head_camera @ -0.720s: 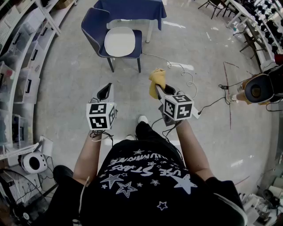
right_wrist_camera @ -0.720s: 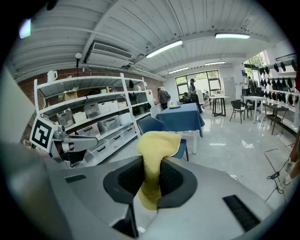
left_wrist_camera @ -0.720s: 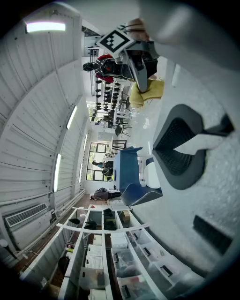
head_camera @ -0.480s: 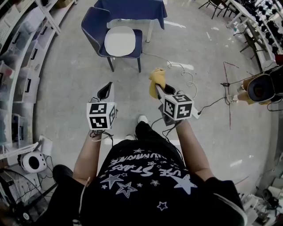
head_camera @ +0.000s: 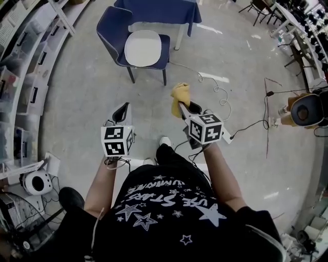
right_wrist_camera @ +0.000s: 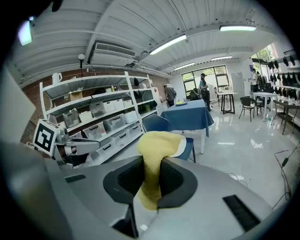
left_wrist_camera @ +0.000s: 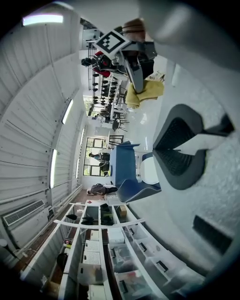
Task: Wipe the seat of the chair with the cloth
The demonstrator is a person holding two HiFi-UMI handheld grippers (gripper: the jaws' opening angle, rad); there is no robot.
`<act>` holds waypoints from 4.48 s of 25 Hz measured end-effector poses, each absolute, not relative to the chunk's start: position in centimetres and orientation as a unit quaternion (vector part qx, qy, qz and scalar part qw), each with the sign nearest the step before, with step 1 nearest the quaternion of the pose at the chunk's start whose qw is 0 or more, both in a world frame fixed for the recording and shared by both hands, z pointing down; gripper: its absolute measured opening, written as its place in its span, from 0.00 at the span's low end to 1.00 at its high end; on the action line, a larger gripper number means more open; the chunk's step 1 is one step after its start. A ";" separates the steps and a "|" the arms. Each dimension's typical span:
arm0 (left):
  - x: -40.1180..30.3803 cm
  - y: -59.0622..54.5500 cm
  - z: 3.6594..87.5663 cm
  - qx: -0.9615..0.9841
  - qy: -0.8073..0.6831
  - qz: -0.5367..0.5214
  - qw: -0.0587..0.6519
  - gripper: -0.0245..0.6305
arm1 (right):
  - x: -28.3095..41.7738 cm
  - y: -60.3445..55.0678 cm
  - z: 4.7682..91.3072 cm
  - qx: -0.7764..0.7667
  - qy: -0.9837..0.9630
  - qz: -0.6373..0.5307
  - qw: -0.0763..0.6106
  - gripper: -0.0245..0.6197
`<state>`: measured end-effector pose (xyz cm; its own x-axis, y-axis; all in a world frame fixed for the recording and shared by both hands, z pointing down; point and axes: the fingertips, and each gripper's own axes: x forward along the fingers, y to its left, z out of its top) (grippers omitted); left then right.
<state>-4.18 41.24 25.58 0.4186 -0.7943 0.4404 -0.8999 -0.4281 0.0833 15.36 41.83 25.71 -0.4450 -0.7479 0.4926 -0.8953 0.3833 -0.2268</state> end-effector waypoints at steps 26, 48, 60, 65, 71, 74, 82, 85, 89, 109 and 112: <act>-4.8 27.7 28.1 0.791 -0.553 0.170 0.199 0.07 | 17.7 25.9 29.0 0.485 -0.813 0.276 0.168 0.14; -12.6 3.8 32.4 0.858 -0.410 0.208 0.229 0.07 | 8.5 6.7 31.4 0.589 -0.719 0.319 0.188 0.15; -12.8 0.3 34.1 0.865 -0.384 0.201 0.254 0.07 | 8.3 5.2 33.7 0.605 -0.685 0.347 0.209 0.15; -13.2 -0.7 34.6 0.857 -0.394 0.210 0.256 0.07 | 6.9 1.1 34.6 0.586 -0.705 0.342 0.208 0.15; -11.7 -2.5 36.8 0.846 -0.393 0.241 0.267 0.07 | 6.4 -3.3 38.1 0.555 -0.720 0.358 0.213 0.15; -9.9 -3.9 38.5 0.842 -0.390 0.248 0.278 0.07 | 7.2 -5.6 40.3 0.548 -0.720 0.364 0.220 0.15; -5.8 -9.9 43.5 0.818 -0.412 0.261 0.307 0.07 | 10.8 -12.3 45.4 0.528 -0.723 0.379 0.234 0.15; -5.3 -12.3 45.1 0.811 -0.420 0.262 0.313 0.07 | 11.1 -15.0 47.4 0.518 -0.727 0.378 0.246 0.15; -4.2 -15.4 47.3 0.801 -0.434 0.259 0.320 0.07 | 11.6 -18.2 50.2 0.501 -0.733 0.383 0.254 0.15; -5.7 -23.8 58.5 0.740 -0.494 0.275 0.363 0.07 | 3.8 -32.7 62.3 0.405 -0.784 0.361 0.303 0.15; -5.5 -24.2 59.1 0.741 -0.492 0.278 0.362 0.07 | 1.7 -34.3 63.2 0.392 -0.791 0.359 0.302 0.15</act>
